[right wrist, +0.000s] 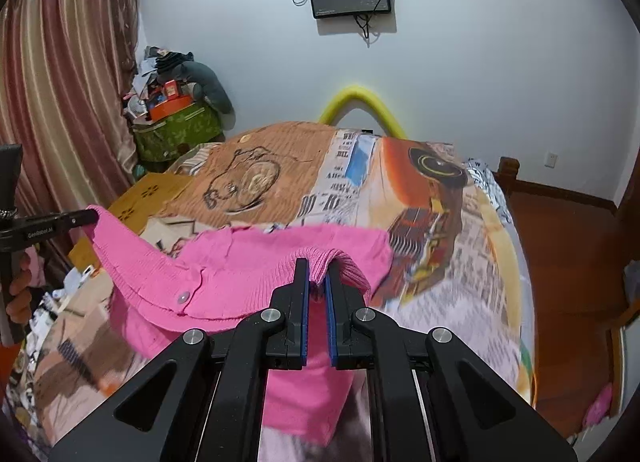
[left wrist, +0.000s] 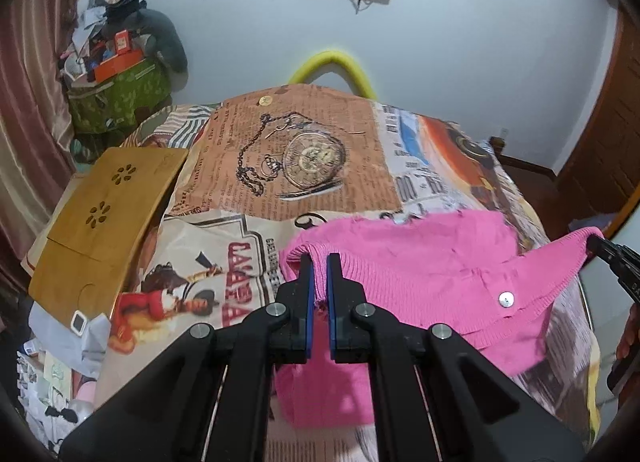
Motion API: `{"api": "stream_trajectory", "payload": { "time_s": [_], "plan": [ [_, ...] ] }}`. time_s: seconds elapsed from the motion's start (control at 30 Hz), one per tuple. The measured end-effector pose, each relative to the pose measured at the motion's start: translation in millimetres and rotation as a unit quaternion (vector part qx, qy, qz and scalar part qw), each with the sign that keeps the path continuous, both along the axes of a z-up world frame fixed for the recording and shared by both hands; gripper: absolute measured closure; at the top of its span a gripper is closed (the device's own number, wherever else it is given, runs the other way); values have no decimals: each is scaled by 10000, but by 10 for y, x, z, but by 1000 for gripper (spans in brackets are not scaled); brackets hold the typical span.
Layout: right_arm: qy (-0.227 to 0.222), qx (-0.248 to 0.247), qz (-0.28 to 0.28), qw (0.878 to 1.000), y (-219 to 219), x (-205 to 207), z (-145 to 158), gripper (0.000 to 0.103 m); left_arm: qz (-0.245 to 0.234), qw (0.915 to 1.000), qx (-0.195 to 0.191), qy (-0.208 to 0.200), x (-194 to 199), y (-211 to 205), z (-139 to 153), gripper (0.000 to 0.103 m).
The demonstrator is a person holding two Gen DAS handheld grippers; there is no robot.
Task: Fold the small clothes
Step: 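Fold the grasped hem over the cardigan body with both grippers and release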
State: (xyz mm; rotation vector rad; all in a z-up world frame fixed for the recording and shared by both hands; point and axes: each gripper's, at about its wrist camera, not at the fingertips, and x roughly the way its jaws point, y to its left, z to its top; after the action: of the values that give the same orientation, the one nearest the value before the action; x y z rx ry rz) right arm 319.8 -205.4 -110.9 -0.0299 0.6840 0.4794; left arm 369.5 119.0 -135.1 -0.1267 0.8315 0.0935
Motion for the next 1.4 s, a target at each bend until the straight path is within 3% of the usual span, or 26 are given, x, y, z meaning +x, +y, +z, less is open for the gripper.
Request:
{"api": "stream_trajectory", "payload": {
  "time_s": [0.43,0.53,0.67,0.8,0.97,1.07,1.4],
  "plan": [
    [629,-552,-128,9964,256,1014,-632,97,249,9948,71,986,1131,289,-1031,98],
    [737,-635,-238,9950,257,1170,-760,96,327,9932,95,1115,1271,324,-1223,98],
    [652,-712,-314,9948,248,1193,-804,95,406,9935,289,1025,1287,329,-1263,96],
    [470,-685,-356,9959,195,1069,-686,79,233,9947,414,911,1171,290,-1153,83],
    [441,-540,-143,9975,123,863,-577,71,-13,9949,444,904,833,260,-1034,65],
    [496,-472,-65,9976,42,621,-581,63,-127,9944,385,973,572,257,-1030,61],
    [1187,-515,163,9915,-74,-185,-978,62,-418,9880,-148,1482,-330,197,-1257,58]
  ]
}}
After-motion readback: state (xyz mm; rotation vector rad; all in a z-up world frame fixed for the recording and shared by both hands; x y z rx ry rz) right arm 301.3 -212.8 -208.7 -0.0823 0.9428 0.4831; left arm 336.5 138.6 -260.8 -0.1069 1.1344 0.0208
